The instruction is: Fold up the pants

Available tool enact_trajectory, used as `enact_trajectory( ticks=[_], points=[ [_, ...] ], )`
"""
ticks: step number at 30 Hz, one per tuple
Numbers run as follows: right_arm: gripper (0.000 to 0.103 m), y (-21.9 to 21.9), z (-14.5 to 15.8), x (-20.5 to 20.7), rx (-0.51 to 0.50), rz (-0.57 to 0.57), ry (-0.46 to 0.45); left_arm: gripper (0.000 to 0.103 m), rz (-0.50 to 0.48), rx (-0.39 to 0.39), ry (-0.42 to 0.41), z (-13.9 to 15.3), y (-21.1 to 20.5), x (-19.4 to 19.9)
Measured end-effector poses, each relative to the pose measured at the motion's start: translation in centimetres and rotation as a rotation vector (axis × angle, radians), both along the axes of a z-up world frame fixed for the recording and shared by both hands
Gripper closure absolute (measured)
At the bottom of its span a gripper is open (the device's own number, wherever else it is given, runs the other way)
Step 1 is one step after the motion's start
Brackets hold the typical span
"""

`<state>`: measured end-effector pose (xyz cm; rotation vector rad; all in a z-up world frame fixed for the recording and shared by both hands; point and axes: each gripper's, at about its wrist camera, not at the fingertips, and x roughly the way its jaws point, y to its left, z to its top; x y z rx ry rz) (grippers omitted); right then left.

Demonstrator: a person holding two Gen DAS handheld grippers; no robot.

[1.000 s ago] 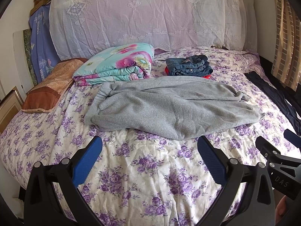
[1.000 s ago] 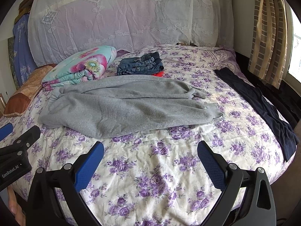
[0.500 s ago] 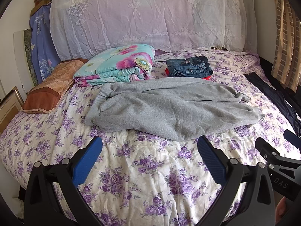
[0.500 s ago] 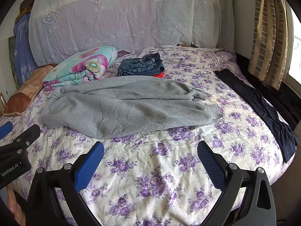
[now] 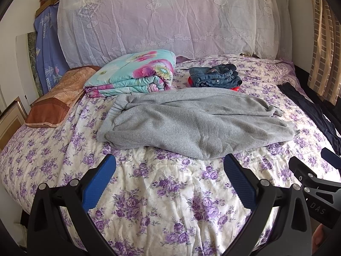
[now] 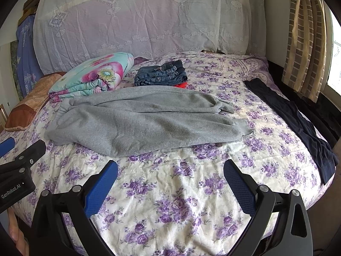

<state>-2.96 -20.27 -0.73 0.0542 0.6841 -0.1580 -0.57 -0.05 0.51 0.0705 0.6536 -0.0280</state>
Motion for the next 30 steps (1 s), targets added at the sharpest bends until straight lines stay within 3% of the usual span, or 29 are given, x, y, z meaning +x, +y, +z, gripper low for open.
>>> enact_trajectory(
  ticks=[23, 27, 30],
  points=[
    [0.003, 0.4, -0.2, 0.0, 0.004, 0.004, 0.006, 0.005, 0.005, 0.001, 0.019, 0.6, 0.7, 0.1],
    [0.003, 0.2, -1.4, 0.7, 0.005, 0.009, 0.022, 0.005, 0.000, -0.055, 0.104, -1.3, 2.2, 2.2],
    [0.003, -0.5, -2.8, 1.3, 0.017, 0.009, 0.056, 0.005, 0.077, -0.092, 0.193, -3.8, 5.2, 4.8]
  ],
)
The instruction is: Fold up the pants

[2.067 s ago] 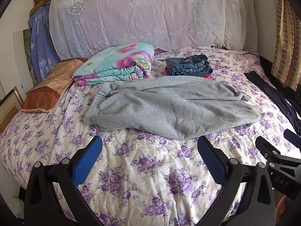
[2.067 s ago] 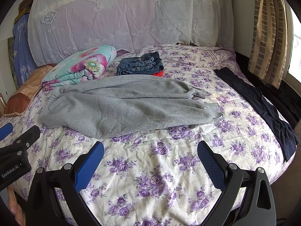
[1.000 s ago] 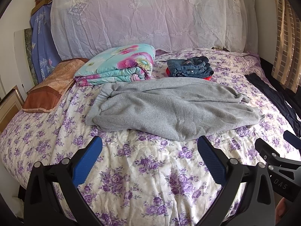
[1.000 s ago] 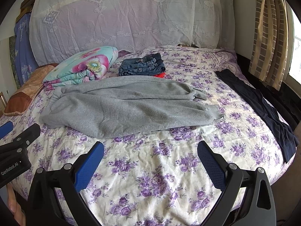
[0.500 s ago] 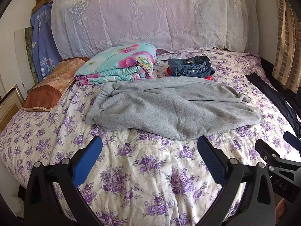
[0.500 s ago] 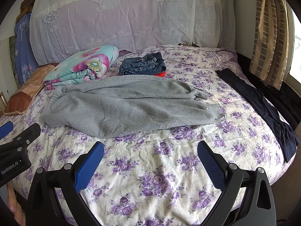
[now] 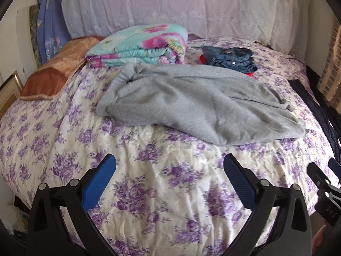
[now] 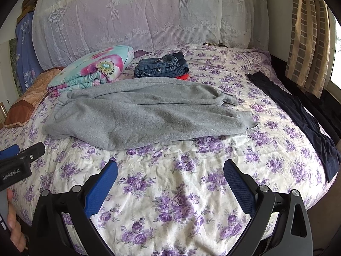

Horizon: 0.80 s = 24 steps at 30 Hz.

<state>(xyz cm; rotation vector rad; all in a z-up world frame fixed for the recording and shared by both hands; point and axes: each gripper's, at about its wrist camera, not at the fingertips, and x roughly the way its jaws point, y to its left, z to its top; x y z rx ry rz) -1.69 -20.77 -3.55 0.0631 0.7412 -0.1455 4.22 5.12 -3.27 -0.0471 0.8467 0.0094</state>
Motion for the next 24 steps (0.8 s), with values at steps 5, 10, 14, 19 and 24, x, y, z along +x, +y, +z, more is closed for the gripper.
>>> enact_trajectory(
  ticks=[5, 10, 14, 19, 24],
  points=[
    [0.003, -0.5, -2.0, 0.7, 0.028, -0.004, 0.049, 0.005, 0.141, -0.115, 0.101, -2.7, 7.5, 6.4],
    [0.003, -0.5, -3.2, 1.2, 0.022, 0.000, 0.079, 0.005, 0.169, -0.286, 0.227, -5.0, 11.4, 13.6],
    [0.003, -0.5, -3.8, 1.8, 0.010, 0.013, 0.109, 0.008, 0.166, -0.293, 0.302, -7.4, 10.5, 16.8],
    [0.003, -0.1, -4.0, 2.6, 0.027, 0.101, 0.104, 0.083, 0.135, -0.261, 0.324, -9.1, 9.0, 18.4],
    [0.003, -0.7, -4.5, 5.8, 0.130, 0.193, 0.136, 0.091, 0.123, -0.245, 0.212, -7.4, 9.2, 15.5]
  ],
)
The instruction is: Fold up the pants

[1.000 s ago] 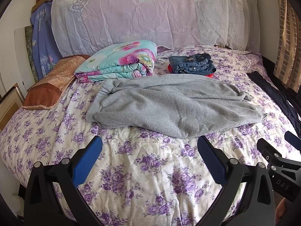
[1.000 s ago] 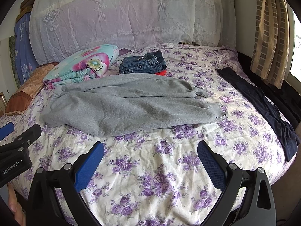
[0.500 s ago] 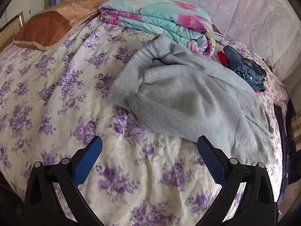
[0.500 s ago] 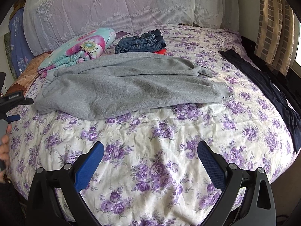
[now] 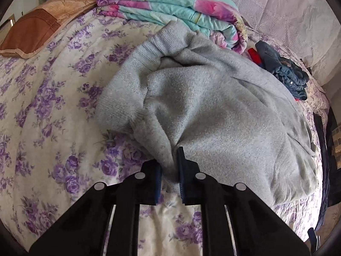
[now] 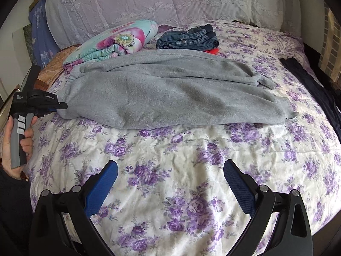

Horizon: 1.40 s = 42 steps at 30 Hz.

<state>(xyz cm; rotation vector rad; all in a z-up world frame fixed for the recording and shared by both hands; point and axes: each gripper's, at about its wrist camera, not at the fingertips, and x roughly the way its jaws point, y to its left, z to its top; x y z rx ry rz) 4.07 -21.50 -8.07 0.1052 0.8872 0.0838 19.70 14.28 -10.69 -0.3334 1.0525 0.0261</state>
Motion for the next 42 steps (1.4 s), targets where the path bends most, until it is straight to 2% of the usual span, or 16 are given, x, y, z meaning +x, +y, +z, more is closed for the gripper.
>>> enact_trajectory(
  ticks=[5, 10, 12, 13, 15, 16, 22, 26, 29, 32, 34, 36, 37, 38, 41, 42],
  points=[
    [0.003, -1.3, -3.0, 5.2, 0.262, -0.006, 0.118, 0.092, 0.031, -0.087, 0.004, -0.8, 2.1, -1.0],
    [0.003, -3.1, -6.0, 9.2, 0.310, -0.170, 0.177, 0.094, 0.020, -0.075, 0.010, -1.7, 2.4, -1.4],
    [0.003, -4.0, -6.3, 10.5, 0.326, -0.220, 0.152, 0.095, 0.029, -0.092, 0.031, -2.3, 2.6, -0.7],
    [0.008, -4.4, -6.3, 11.0, 0.316, -0.250, 0.135, 0.096, 0.030, -0.095, 0.042, -2.6, 2.6, -0.2],
    [0.081, -5.2, -6.0, 11.4, 0.332, -0.283, 0.084, 0.097, 0.035, -0.087, 0.050, -2.8, 2.4, 0.2],
    [0.097, -5.8, -6.1, 11.4, 0.385, -0.275, 0.081, 0.097, 0.033, -0.074, 0.044, -2.5, 2.2, 0.0],
    [0.097, -5.6, -3.1, 7.5, 0.382, -0.220, 0.047, 0.097, 0.050, -0.050, -0.023, -0.1, 2.8, -3.2],
    [0.097, -5.4, -2.3, 4.4, 0.319, -0.203, 0.049, 0.097, 0.052, -0.062, -0.031, 0.3, 2.7, -6.8],
    [0.097, -6.5, -3.3, 3.2, 0.329, -0.214, 0.076, 0.097, 0.041, -0.083, -0.031, 0.3, 2.4, -9.5],
    [0.096, -6.7, -5.9, 3.9, 0.354, -0.229, 0.141, 0.097, 0.030, -0.042, 0.009, -1.3, 1.8, -9.3],
    [0.089, -6.3, -7.5, 4.6, 0.347, -0.227, 0.189, 0.097, 0.013, -0.059, 0.057, -2.9, 1.8, -8.3],
    [0.080, -6.1, -6.8, 4.1, 0.340, -0.196, 0.183, 0.095, -0.001, -0.070, 0.036, -2.2, 2.0, -8.8],
    [0.058, -5.9, -6.1, 3.6, 0.340, -0.171, 0.194, 0.091, -0.021, -0.062, 0.022, -1.4, 2.1, -9.3],
    [0.042, -5.7, -5.3, 2.8, 0.324, -0.163, 0.198, 0.090, -0.038, -0.052, 0.011, -0.5, 2.3, -10.1],
    [0.039, -5.2, -2.2, 0.0, 0.217, -0.123, 0.184, 0.081, -0.066, -0.008, -0.051, 3.3, 3.2, -12.9],
    [0.039, -5.2, -1.0, -0.7, 0.195, -0.103, 0.167, 0.074, -0.076, 0.003, -0.082, 4.7, 3.5, -13.2]
  ],
)
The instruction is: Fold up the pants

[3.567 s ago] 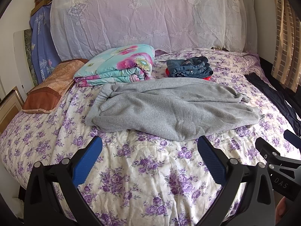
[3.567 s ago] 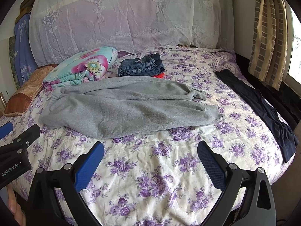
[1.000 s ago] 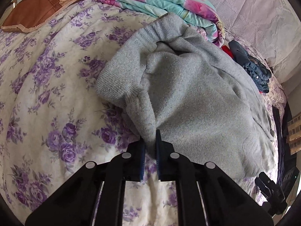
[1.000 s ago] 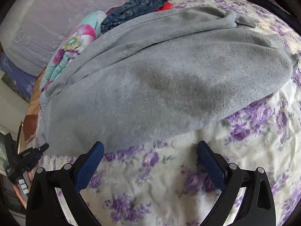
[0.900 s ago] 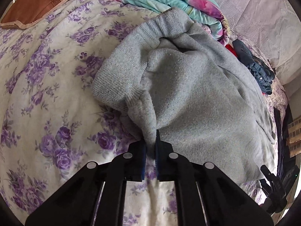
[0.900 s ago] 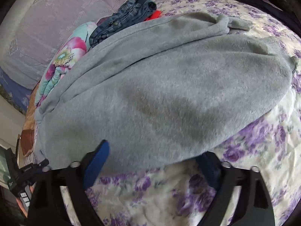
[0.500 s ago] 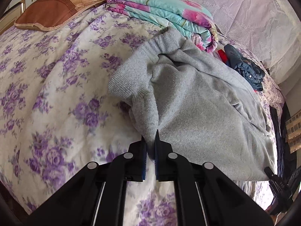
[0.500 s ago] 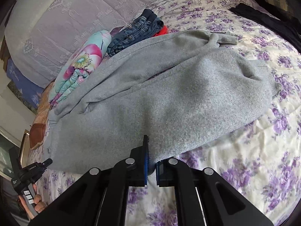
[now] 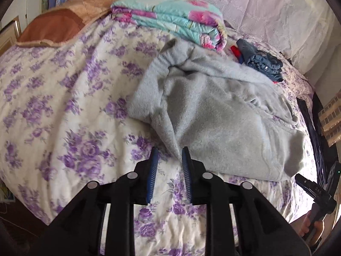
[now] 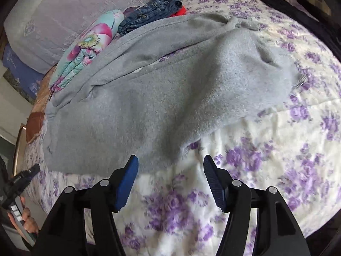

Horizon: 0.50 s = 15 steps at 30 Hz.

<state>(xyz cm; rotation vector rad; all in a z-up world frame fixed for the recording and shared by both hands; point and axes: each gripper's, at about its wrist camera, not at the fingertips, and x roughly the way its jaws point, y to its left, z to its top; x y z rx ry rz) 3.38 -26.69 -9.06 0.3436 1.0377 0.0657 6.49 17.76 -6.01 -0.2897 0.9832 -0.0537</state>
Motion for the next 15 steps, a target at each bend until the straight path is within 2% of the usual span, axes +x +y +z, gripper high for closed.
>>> enact_trajectory(
  ticks=[3, 5, 6, 7, 8, 9, 10, 11, 12, 13, 14, 15],
  points=[
    [0.039, 0.5, 4.2, 0.6, -0.029, 0.057, -0.077, 0.050, -0.061, 0.054, -0.062, 3.6, -0.2, 2.5],
    [0.031, 1.8, 6.7, 3.5, -0.071, 0.128, -0.150, 0.036, -0.132, 0.111, -0.067, 4.4, -2.0, 6.6],
    [0.030, 2.7, 7.6, 5.3, -0.108, 0.150, -0.189, 0.030, -0.206, 0.117, -0.039, 4.1, -3.1, 9.3],
    [0.030, 3.7, 8.2, 7.3, -0.154, 0.164, -0.221, 0.030, -0.263, 0.125, 0.006, 3.3, -4.2, 11.9],
    [0.030, 4.8, 8.3, 9.6, -0.196, 0.186, -0.233, 0.030, -0.281, 0.150, 0.050, 2.2, -5.2, 14.4],
    [0.030, 6.0, 8.2, 12.0, -0.226, 0.214, -0.230, 0.032, -0.273, 0.189, 0.086, 0.8, -6.0, 16.7],
    [0.036, 7.5, 7.8, 14.6, -0.263, 0.230, -0.226, 0.046, -0.263, 0.235, 0.120, -0.8, -6.8, 18.7],
    [0.059, 8.9, 7.2, 16.9, -0.289, 0.251, -0.215, 0.059, -0.252, 0.276, 0.163, -2.5, -7.2, 20.6],
    [0.072, 10.5, 6.1, 19.3, -0.285, 0.298, -0.183, 0.068, -0.244, 0.278, 0.212, -4.3, -7.3, 22.2],
    [0.090, 11.8, 5.1, 21.3, -0.257, 0.331, -0.139, 0.069, -0.223, 0.264, 0.239, -5.5, -7.1, 23.5],
    [0.093, 13.1, 4.0, 23.1, -0.241, 0.345, -0.108, 0.077, -0.194, 0.257, 0.236, -6.1, -6.7, 24.4],
    [0.092, 14.6, 2.9, 24.7, -0.249, 0.360, -0.092, 0.093, -0.173, 0.273, 0.230, -6.3, -6.4, 25.1]
  ],
)
